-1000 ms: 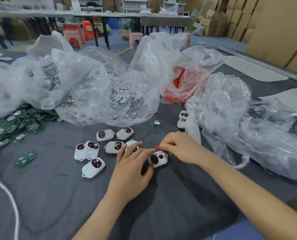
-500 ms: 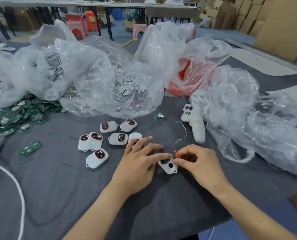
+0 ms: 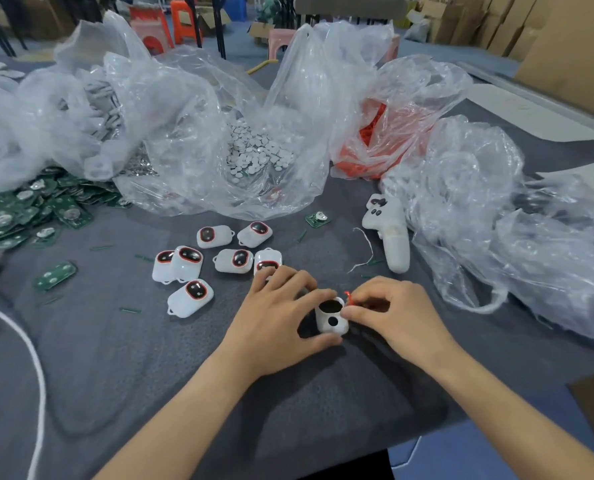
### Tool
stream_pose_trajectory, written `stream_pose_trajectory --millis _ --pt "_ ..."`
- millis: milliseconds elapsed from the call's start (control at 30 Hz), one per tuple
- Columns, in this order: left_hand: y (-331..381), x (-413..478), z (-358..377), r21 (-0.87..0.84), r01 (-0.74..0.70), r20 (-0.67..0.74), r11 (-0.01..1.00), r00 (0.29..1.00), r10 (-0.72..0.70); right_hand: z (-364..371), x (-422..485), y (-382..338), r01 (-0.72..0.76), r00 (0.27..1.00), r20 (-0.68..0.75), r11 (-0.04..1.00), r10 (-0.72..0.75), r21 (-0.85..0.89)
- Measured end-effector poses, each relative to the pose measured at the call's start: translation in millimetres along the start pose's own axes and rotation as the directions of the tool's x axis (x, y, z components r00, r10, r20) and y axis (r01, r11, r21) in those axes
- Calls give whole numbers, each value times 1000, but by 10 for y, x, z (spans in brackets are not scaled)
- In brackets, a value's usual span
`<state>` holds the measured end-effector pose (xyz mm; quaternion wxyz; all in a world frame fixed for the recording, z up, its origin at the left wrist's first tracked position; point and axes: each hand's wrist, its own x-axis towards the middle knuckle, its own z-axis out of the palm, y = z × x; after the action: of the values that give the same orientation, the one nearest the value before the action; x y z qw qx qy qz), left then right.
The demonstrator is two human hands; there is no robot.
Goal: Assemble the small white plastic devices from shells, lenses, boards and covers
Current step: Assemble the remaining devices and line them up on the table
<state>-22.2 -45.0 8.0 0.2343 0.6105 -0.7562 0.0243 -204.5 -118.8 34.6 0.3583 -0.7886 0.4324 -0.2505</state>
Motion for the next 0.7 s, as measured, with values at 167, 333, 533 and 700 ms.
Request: stream_pose_trajectory --millis 167,333,533,700 --pt "-6 1 12 -52 6 31 999 999 -4 -49 46 -40 2 1000 14 999 -2 -35" --pt "-3 2 -3 -96 34 64 995 998 -28 -9 77 -87 35 999 36 996 -33 -77" --pt "-4 6 -17 -98 59 78 993 996 -51 -1 51 -104 -56 998 30 998 57 -33" --pt "3 8 -8 -104 62 77 993 996 -54 37 44 -119 -34 998 -52 992 28 -122"
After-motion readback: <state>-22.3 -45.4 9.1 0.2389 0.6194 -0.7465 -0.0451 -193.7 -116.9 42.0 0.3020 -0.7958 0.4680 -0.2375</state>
